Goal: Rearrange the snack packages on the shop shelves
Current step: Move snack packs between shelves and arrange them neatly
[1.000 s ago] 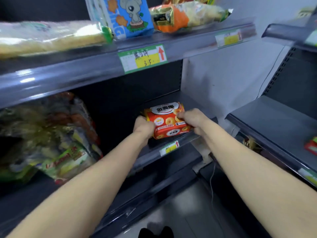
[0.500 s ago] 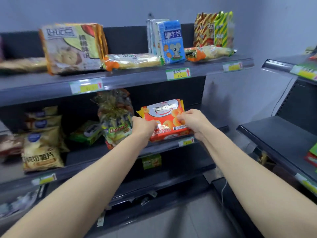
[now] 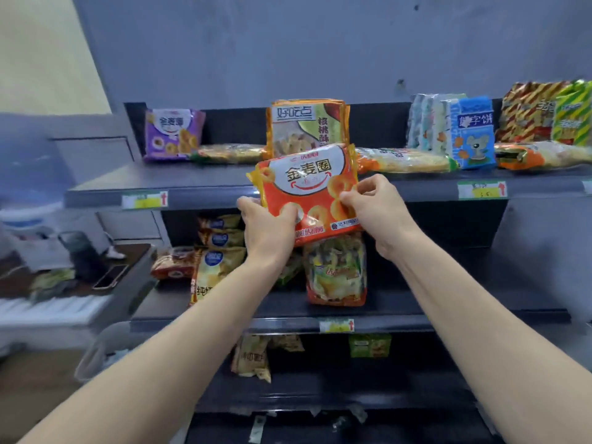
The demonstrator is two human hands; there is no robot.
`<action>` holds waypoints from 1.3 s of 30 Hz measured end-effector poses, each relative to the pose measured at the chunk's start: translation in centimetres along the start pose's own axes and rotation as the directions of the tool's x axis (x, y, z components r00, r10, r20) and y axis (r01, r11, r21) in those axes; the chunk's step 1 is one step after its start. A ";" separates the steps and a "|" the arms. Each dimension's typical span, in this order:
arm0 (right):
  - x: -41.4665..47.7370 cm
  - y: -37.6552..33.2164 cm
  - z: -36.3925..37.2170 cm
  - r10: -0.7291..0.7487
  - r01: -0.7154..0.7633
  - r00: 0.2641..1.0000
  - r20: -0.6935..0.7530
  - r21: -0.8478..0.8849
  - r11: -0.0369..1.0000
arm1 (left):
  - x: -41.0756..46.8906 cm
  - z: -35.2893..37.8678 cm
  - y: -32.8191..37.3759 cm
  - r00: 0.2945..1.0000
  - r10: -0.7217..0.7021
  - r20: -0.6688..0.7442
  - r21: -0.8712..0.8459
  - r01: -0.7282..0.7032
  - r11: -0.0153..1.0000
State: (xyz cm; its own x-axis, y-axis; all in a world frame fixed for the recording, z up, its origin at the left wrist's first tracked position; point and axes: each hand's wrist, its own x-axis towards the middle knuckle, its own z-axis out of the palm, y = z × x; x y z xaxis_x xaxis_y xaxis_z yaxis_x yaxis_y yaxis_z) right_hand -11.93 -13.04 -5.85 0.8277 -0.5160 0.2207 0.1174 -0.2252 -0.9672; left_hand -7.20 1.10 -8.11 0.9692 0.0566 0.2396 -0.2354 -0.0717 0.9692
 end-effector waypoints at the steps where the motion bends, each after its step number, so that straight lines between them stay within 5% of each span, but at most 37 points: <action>1: 0.2 -0.7 2.0 -0.018 0.018 1.000 0.022 0.008 1.000 | 1.2 -1.8 0.2 1.000 0.020 -0.022 -0.012 -0.021 1.000; 11: 4.2 -6.2 21.1 -0.292 0.290 0.954 0.064 0.033 0.956 | 17.0 -16.6 1.0 0.945 0.281 -0.170 0.026 -0.280 0.960; 17: 8.9 -7.7 30.1 -0.267 0.271 0.937 0.223 0.012 0.962 | 27.3 -21.3 -0.2 0.922 0.332 -0.197 0.045 -0.330 0.943; 22: 12.6 -5.1 34.6 -0.114 0.160 0.940 0.321 -0.121 0.980 | 33.0 -22.7 -4.5 0.969 0.216 -0.117 0.176 -0.194 0.965; 29: 15.8 -3.6 36.7 -0.109 0.171 0.971 0.213 -0.300 0.938 | 35.8 -22.2 -7.0 0.980 0.172 -0.100 0.112 -0.161 0.981; 36: 18.1 -3.0 37.8 -0.130 0.178 0.978 0.165 -0.319 0.931 | 38.0 -21.8 -6.7 0.994 0.105 -0.016 0.170 -0.100 0.980; 39: 18.6 -2.5 38.0 -0.106 0.156 0.979 0.173 -0.309 0.938 | 38.5 -21.2 -7.0 0.991 0.099 -0.091 0.269 -0.071 0.961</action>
State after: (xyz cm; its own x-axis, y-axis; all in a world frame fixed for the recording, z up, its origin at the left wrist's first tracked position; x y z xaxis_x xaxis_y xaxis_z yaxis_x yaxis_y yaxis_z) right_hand 23.98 9.34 -4.08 0.8930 -0.3384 0.2965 0.0697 -0.5471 -0.8342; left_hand 30.28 24.93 -4.47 0.9308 0.1394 0.3380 -0.2755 -0.3405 0.8990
